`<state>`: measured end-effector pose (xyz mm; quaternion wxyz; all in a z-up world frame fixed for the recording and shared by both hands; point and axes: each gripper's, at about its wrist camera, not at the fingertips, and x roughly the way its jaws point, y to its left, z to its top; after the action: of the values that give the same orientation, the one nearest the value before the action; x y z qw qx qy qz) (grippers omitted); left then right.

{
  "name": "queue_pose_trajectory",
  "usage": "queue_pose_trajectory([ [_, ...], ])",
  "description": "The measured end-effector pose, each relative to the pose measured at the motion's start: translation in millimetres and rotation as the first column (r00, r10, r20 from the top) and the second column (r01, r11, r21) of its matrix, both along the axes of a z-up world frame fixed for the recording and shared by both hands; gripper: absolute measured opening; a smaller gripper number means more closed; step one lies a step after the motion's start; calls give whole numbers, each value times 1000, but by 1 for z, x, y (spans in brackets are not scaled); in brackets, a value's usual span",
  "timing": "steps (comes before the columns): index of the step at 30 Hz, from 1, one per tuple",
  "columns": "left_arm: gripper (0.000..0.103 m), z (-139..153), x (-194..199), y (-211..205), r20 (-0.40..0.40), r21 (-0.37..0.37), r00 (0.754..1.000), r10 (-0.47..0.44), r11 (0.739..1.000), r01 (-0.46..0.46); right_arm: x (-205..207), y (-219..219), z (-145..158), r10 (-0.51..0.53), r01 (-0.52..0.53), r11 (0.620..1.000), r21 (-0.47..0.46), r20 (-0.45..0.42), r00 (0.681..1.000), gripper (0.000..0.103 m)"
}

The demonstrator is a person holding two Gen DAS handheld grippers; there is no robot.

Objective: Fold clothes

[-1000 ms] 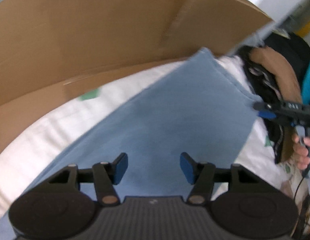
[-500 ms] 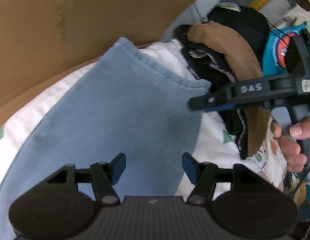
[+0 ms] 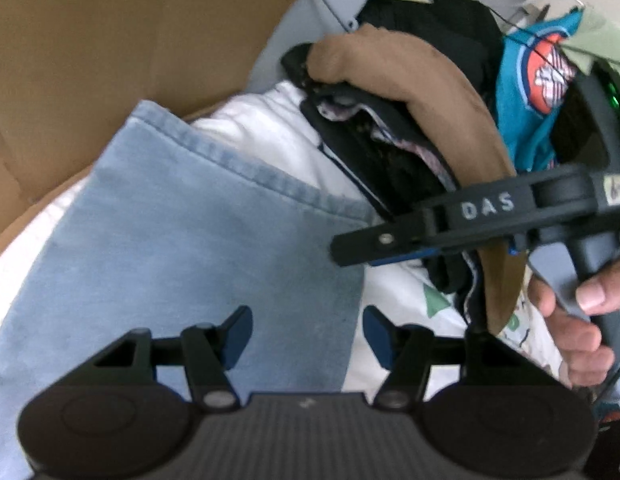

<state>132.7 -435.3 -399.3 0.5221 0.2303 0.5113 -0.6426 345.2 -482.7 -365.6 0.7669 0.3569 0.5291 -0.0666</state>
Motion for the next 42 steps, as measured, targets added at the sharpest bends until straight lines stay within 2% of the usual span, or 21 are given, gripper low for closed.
queue_pose_trajectory([
  [3,63,-8,-9,0,12,-2,1000,-10,1000,10,5,1,-7,26,-26,1000,17,8,1000,40],
  [5,63,-10,-14,2,26,-14,1000,-10,1000,11,7,3,-8,52,-52,998,19,17,999,14],
  [7,63,-9,-18,7,30,-35,999,-14,999,15,6,3,-4,62,-62,998,13,10,998,11],
  [9,63,-9,-23,11,65,-44,998,-14,999,17,-3,-1,10,57,-58,998,26,50,997,12],
  [10,63,-8,-26,13,82,-49,997,-14,999,18,-17,-4,31,69,-72,997,30,81,994,13],
  [11,64,-8,-30,15,94,-53,995,-20,998,25,-27,-6,44,77,-80,996,30,109,991,26],
  [13,64,-7,-37,18,119,-55,992,-38,997,45,-41,-11,48,68,-74,997,27,160,985,44],
  [16,72,-11,-44,18,172,-3,985,-24,1000,25,-63,-18,49,60,-66,998,20,227,972,44],
  [19,72,-16,-51,17,245,26,969,-15,1000,9,-86,-23,49,53,-51,999,-14,291,955,43],
  [21,74,-18,-59,17,300,21,953,-40,999,35,-103,-26,48,41,-42,999,-6,321,946,43],
  [23,76,-21,-68,17,356,35,933,-46,999,36,-122,-26,52,52,-47,999,-22,333,942,42],
  [26,76,-26,-85,17,476,84,877,-63,996,26,-135,-24,44,84,-70,996,-56,334,939,42],
  [28,76,-25,-93,18,514,90,854,-80,995,39,-139,-22,35,96,-79,995,-63,328,940,42],
  [32,66,-12,-95,19,544,105,834,-90,994,38,-143,-20,30,127,-108,991,-76,326,937,42],
  [36,63,3,-84,18,536,94,843,-49,996,-1,-139,-21,26,137,-118,990,-76,335,932,43],
  [39,53,10,-81,20,523,80,852,-33,997,-10,-131,-24,20,149,-132,988,-75,340,929,43],
  [41,39,15,-83,21,521,70,853,-35,998,-2,-126,-23,16,166,-147,986,-78,346,924,43],
  [42,36,19,-84,22,520,61,853,-36,998,5,-123,-22,15,175,-157,984,-79,349,921,43],
])
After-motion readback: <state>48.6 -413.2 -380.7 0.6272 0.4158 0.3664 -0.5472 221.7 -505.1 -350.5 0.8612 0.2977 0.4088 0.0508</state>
